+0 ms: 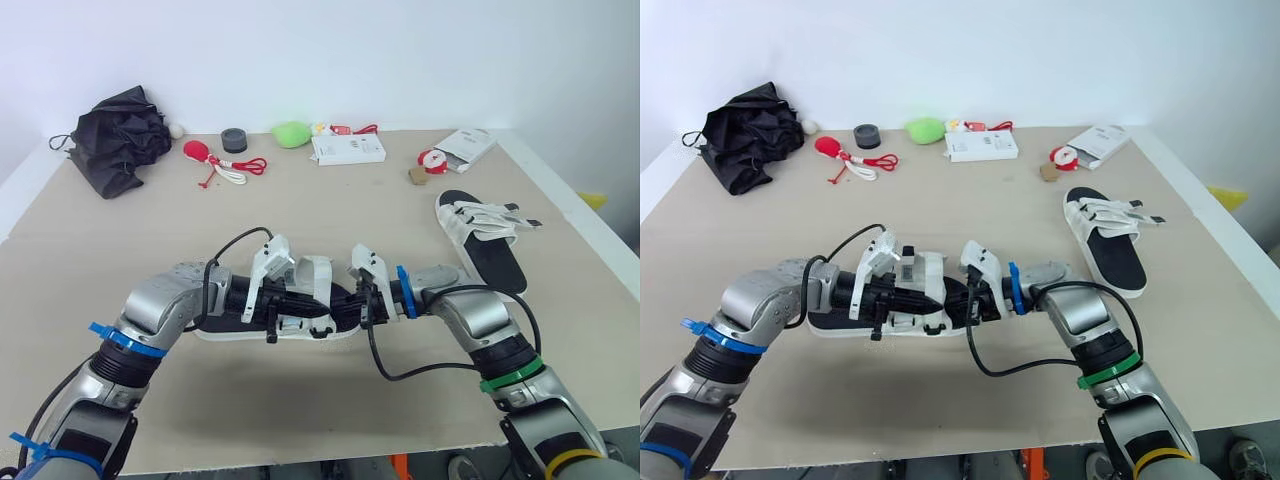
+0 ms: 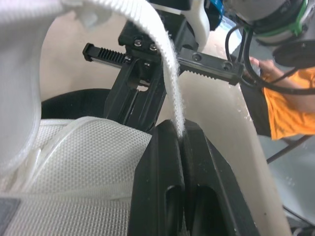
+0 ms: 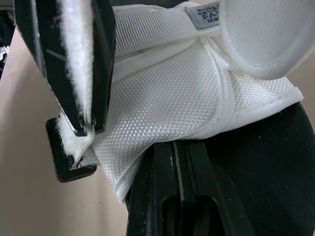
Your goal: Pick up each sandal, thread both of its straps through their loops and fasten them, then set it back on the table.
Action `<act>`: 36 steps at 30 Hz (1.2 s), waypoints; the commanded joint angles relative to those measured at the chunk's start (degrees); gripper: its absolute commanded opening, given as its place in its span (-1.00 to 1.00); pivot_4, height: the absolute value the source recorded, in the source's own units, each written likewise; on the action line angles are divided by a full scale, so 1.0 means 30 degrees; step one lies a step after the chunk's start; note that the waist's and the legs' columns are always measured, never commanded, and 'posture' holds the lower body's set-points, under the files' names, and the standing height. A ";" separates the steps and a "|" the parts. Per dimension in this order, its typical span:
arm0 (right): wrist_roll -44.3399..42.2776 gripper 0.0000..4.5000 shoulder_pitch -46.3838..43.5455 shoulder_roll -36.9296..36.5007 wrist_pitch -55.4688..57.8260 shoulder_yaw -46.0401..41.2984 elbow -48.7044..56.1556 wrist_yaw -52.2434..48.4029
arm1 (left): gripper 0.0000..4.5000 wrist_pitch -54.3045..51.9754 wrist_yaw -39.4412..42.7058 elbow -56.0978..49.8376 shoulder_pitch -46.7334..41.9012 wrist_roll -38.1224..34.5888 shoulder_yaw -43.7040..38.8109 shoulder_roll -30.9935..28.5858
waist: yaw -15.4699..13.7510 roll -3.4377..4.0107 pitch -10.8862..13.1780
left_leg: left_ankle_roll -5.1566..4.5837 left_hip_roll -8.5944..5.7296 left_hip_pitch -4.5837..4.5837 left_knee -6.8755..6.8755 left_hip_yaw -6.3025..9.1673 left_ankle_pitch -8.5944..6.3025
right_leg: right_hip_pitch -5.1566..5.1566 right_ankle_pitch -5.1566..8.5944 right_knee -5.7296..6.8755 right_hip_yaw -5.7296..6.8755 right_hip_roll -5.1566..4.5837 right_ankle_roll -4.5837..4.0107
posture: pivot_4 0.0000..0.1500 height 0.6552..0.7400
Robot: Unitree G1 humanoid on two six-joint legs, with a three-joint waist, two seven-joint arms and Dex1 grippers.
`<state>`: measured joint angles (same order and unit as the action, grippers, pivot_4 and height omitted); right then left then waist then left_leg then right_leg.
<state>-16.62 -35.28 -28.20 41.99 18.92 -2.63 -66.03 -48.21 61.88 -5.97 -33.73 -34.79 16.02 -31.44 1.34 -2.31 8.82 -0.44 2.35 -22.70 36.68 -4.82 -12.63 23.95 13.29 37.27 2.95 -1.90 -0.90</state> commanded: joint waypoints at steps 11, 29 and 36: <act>0.0598 -1.00 0.0336 0.0113 0.0209 0.1036 -0.0793 0.0328 | -0.98 0.0957 0.2520 -0.1599 0.1007 0.1166 0.1775 -0.1364 | 0.0001 -0.0001 -0.0001 | 0.0041 0.0106 0.0032 -0.0031 -0.0044 -0.0027 | 0.0008 0.0031 -0.0019 -0.0044 0.0126 -0.0051 | 1.00 1.00; 0.0457 -1.00 0.0307 0.0085 0.0154 0.1196 -0.0728 0.0373 | -0.20 0.6878 0.3919 0.0366 0.1233 0.4884 0.2674 -0.1581 | -0.0069 0.0082 -0.0097 | 0.0060 0.0137 0.0208 -0.0056 -0.0069 -0.0041 | -0.0119 0.0053 -0.0019 -0.0061 0.0154 -0.0088 | 1.00 1.00; 0.0562 -1.00 0.0066 0.0162 -0.0017 0.1259 -0.1021 0.0283 | 0.74 0.5400 0.3851 0.0779 0.0112 0.2773 0.0403 -0.0374 | -0.0095 0.0083 -0.0092 | 0.0063 0.0143 0.0195 -0.0047 -0.0069 -0.0044 | -0.0113 0.0049 -0.0021 -0.0059 0.0158 -0.0081 | 1.00 1.00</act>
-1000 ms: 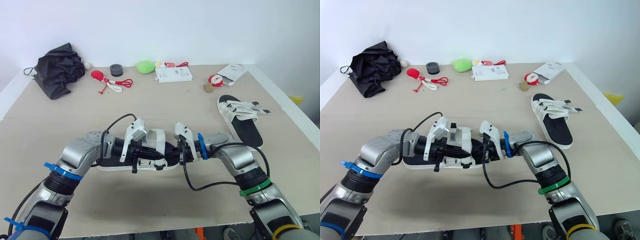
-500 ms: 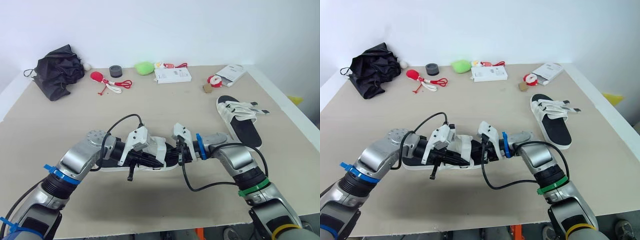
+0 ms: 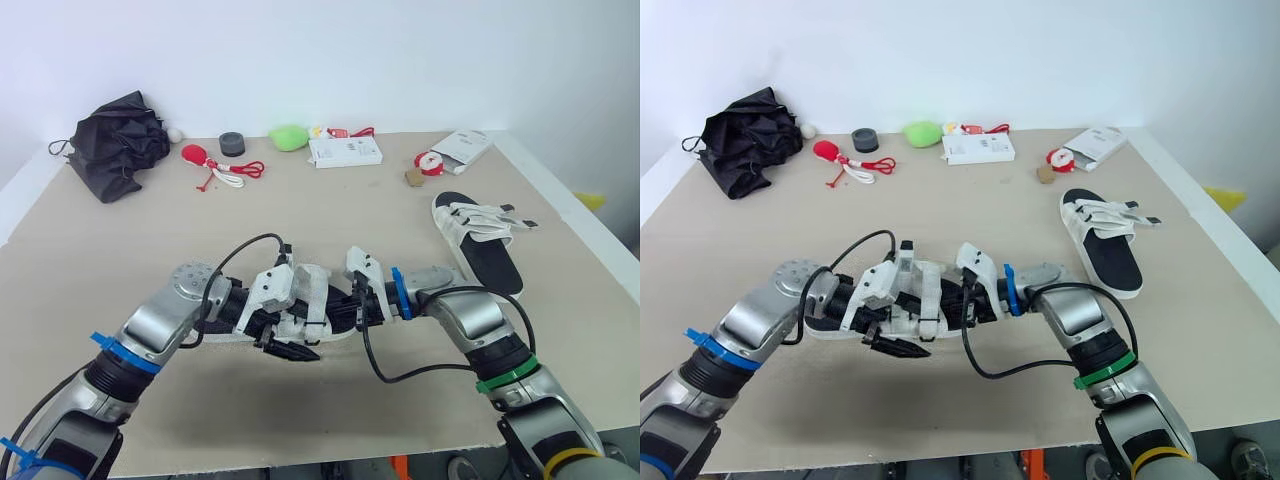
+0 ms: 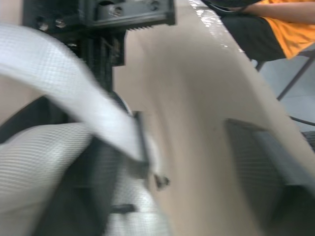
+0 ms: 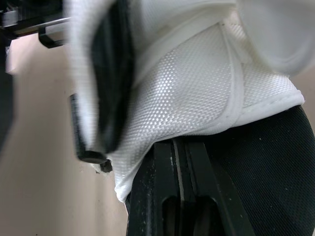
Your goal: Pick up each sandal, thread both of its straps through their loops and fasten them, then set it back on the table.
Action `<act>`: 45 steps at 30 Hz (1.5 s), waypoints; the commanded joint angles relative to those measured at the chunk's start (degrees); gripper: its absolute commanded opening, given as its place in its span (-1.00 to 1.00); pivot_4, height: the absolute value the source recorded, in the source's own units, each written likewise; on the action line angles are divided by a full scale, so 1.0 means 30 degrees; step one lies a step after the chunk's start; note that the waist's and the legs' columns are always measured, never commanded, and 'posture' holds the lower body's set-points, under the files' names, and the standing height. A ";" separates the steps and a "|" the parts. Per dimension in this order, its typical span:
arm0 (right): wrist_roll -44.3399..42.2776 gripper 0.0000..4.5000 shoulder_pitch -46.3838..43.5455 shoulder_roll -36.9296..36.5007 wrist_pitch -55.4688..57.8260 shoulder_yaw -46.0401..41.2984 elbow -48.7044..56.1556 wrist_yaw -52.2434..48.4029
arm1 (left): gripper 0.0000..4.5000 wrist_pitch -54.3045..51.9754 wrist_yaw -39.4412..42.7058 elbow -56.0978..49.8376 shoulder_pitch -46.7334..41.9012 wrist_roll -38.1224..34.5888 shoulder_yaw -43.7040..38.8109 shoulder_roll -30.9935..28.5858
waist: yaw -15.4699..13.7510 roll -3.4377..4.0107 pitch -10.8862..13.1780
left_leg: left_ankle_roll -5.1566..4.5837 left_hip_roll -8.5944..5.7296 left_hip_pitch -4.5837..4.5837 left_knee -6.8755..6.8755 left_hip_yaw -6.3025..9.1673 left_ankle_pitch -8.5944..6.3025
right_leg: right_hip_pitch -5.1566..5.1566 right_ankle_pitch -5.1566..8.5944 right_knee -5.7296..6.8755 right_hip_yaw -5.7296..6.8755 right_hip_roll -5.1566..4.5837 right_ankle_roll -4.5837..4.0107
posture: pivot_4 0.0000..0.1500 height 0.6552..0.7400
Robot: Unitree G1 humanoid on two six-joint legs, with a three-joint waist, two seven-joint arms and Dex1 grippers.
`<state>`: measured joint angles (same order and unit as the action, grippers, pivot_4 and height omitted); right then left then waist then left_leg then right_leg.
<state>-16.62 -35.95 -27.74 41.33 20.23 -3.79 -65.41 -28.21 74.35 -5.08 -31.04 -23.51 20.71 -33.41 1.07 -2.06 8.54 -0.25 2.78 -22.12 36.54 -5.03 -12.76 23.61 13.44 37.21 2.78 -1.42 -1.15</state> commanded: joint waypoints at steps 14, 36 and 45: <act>0.0681 -1.00 -0.0099 0.0021 -0.0251 0.0915 -0.1223 -0.0281 | 0.74 -0.7207 0.1936 0.0041 -0.3266 -0.5398 -0.4005 -0.2643 | 0.0113 -0.0030 0.0031 | 0.0012 0.0020 -0.0104 -0.0018 -0.0026 -0.0007 | 0.0128 0.0001 0.0002 -0.0060 0.0057 -0.0001 | 1.00 1.00; 0.0051 -1.00 0.0266 -0.0008 -0.0260 0.0284 -0.0489 -0.0476 | 0.74 -0.3754 -0.3479 -0.3710 0.5244 -0.3679 -0.4465 -0.0869 | -0.0008 -0.0038 0.0039 | 0.0042 0.0042 -0.0083 -0.0007 -0.0086 -0.0019 | 0.0142 -0.0025 0.0014 -0.0128 0.0050 0.0009 | 1.00 1.00; 0.0221 -1.00 0.0689 -0.0062 -0.0201 0.0060 -0.0175 -0.0347 | 0.74 -0.5009 -0.3522 -0.4033 0.5515 -0.4412 -0.4162 -0.1132 | -0.0011 -0.0038 0.0041 | 0.0048 0.0023 -0.0119 -0.0006 -0.0088 -0.0024 | 0.0163 -0.0021 0.0002 -0.0129 0.0036 0.0005 | 1.00 1.00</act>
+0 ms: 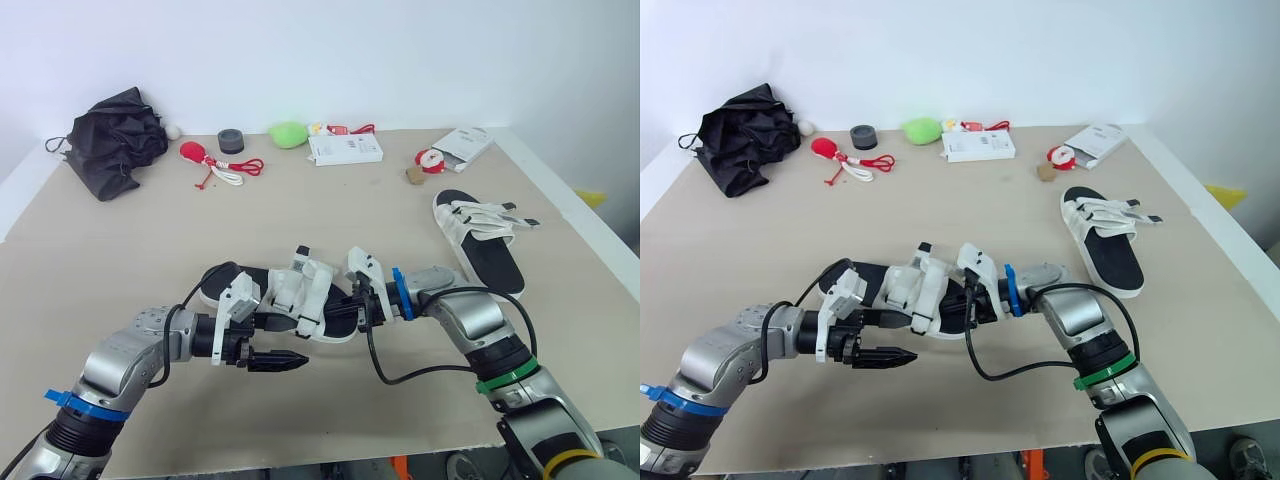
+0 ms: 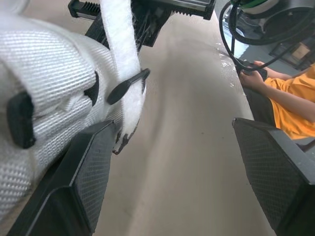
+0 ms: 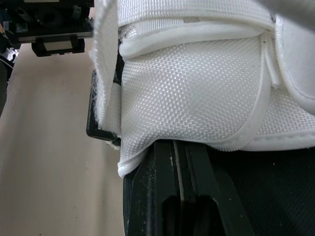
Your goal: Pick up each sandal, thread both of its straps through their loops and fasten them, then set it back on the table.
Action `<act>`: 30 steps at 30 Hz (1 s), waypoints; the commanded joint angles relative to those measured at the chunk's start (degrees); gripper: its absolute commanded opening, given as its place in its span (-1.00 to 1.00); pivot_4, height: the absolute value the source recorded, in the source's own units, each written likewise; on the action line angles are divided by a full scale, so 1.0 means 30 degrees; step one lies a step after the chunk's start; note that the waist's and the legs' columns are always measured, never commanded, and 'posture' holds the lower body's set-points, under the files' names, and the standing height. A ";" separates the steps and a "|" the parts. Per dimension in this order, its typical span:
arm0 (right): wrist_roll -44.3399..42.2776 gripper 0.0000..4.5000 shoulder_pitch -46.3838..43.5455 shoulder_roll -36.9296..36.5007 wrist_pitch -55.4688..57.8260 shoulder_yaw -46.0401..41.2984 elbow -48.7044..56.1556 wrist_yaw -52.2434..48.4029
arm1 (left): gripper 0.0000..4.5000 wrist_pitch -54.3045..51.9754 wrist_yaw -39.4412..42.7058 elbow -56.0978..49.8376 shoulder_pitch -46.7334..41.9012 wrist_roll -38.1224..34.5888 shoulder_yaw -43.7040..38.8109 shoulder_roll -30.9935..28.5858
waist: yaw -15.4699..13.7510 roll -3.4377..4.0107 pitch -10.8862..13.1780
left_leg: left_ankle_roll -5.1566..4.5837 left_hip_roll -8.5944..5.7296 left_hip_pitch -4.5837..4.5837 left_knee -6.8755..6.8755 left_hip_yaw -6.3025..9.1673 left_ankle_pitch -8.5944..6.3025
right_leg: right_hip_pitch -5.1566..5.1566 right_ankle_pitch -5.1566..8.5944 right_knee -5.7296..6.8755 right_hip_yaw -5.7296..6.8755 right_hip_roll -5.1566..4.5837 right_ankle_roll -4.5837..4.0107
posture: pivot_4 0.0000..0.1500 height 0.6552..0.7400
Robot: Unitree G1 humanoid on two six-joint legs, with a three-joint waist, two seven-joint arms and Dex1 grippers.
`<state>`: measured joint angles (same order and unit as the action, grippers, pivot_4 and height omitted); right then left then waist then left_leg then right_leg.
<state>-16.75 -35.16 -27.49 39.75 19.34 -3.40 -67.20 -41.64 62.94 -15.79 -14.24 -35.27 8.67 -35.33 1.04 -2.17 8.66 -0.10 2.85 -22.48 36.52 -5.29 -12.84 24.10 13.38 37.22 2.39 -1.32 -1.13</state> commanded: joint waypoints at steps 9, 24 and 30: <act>0.0371 -1.00 0.0295 -0.0055 0.0285 0.0406 -0.0487 0.0347 | 0.74 -0.1134 -0.0001 -0.0028 -0.0732 -0.0766 -0.0095 -0.0076 | 0.0009 -0.0001 0.0001 | 0.0000 0.0001 -0.0006 -0.0004 -0.0001 -0.0001 | 0.0008 0.0002 -0.0001 0.0002 0.0001 -0.0003 | 1.00 1.00; 0.0441 -1.00 0.0319 -0.0038 0.0329 0.0520 -0.0483 0.0413 | -0.26 -0.1621 0.0215 0.0084 -0.0774 -0.0888 0.0386 0.0166 | 0.0010 -0.0002 0.0000 | 0.0000 0.0000 -0.0005 -0.0004 0.0001 0.0000 | 0.0007 0.0001 -0.0001 0.0000 0.0003 -0.0003 | 1.00 1.00; 0.0426 -1.00 0.0341 -0.0116 0.0408 0.0505 -0.0359 0.0415 | -0.95 -0.1743 -0.0426 0.0582 -0.1087 -0.0091 0.1195 0.0484 | 0.0013 -0.0003 -0.0001 | 0.0000 0.0001 -0.0006 -0.0004 0.0001 0.0000 | 0.0007 0.0002 -0.0001 0.0000 0.0007 -0.0003 | 1.00 1.00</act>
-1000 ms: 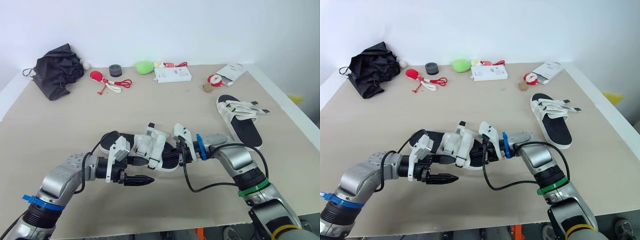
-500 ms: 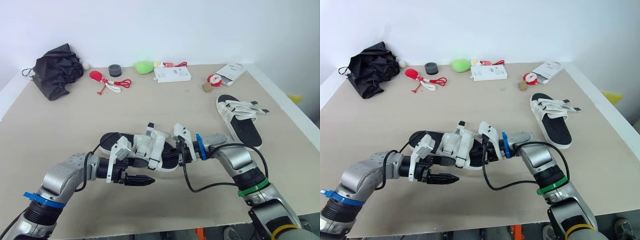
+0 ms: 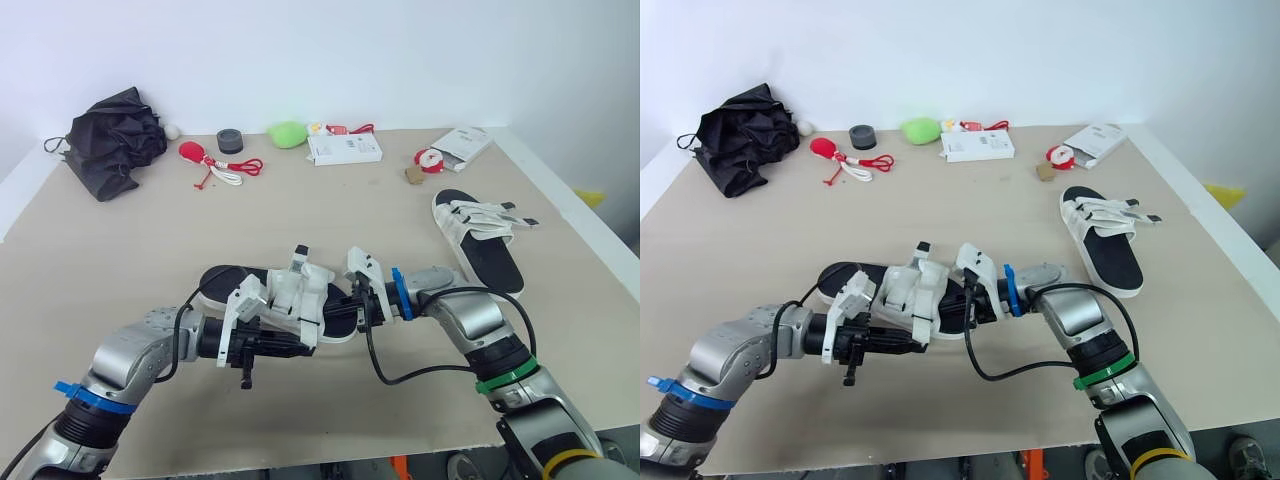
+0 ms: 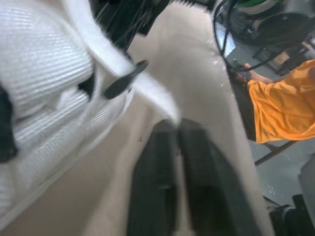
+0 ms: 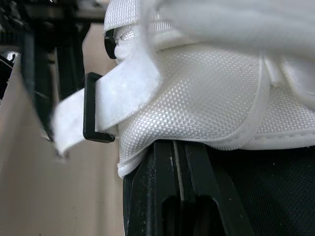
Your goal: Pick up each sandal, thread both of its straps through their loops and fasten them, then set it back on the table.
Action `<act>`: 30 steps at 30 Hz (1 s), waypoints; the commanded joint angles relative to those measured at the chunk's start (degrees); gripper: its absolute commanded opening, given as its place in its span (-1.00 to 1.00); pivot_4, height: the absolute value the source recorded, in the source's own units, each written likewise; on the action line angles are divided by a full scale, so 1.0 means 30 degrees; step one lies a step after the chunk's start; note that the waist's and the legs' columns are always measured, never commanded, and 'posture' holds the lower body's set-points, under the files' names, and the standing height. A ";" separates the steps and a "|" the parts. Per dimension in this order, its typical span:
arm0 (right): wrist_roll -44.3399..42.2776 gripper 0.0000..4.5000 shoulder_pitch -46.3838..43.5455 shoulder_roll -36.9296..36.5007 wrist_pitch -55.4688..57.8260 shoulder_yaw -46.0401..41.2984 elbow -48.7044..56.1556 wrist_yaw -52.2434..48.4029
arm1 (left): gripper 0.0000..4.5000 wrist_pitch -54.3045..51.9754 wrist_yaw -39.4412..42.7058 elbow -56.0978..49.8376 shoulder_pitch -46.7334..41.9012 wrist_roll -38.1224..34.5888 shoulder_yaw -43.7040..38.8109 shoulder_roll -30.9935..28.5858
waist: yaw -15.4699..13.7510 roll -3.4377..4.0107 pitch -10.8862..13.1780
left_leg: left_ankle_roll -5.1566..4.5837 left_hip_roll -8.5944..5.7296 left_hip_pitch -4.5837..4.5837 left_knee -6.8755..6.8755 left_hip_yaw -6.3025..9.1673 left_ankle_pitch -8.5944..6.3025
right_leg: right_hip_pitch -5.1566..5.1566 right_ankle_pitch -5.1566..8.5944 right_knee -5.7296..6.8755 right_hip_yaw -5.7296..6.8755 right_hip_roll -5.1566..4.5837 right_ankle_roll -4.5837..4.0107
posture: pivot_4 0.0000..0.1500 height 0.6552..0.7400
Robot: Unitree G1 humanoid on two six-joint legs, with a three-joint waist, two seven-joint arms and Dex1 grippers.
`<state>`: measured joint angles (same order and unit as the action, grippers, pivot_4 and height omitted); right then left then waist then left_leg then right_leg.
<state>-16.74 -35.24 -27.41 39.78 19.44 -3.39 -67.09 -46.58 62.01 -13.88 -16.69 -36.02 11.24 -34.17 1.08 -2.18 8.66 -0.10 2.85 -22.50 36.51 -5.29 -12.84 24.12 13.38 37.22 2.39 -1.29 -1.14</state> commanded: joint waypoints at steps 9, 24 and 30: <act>0.0463 -1.00 0.0391 -0.0274 0.0433 0.0498 -0.0316 0.0353 | -0.95 -0.4095 0.3185 -0.1979 -0.1208 -0.2972 0.0286 -0.2902 | 0.0029 -0.0007 0.0006 | 0.0000 0.0003 -0.0017 -0.0003 0.0001 0.0000 | 0.0025 0.0004 0.0001 0.0001 0.0008 -0.0007 | 1.00 1.00; 0.0534 -1.00 0.0025 -0.0185 0.0276 0.0652 -0.0712 0.0184 | -0.95 -0.7893 0.0374 -0.0656 -0.4562 -0.6955 -0.1709 -0.0643 | 0.0021 -0.0013 0.0008 | 0.0045 0.0006 -0.0021 -0.0006 0.0012 -0.0049 | 0.0024 0.0066 0.0008 -0.0012 0.0038 -0.0031 | 1.00 1.00; 0.0503 -1.00 0.0031 -0.0247 0.0270 0.0649 -0.0729 0.0214 | -0.95 -1.1246 -0.5760 0.6342 -0.7445 -0.8546 -0.6267 0.3898 | 0.0016 -0.0026 0.0017 | 0.0031 -0.0004 -0.0012 0.0066 0.0031 -0.0034 | -0.0015 0.0016 0.0026 0.0001 0.0025 0.0050 | 1.00 1.00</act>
<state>-16.70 -36.30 -27.56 39.75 19.97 -4.21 -67.14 -77.66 48.80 1.17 -37.01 -58.96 -2.63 -23.61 1.13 -2.26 8.71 -0.01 2.80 -22.52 36.72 -5.20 -12.94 24.04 13.41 37.29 2.39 -1.25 -0.96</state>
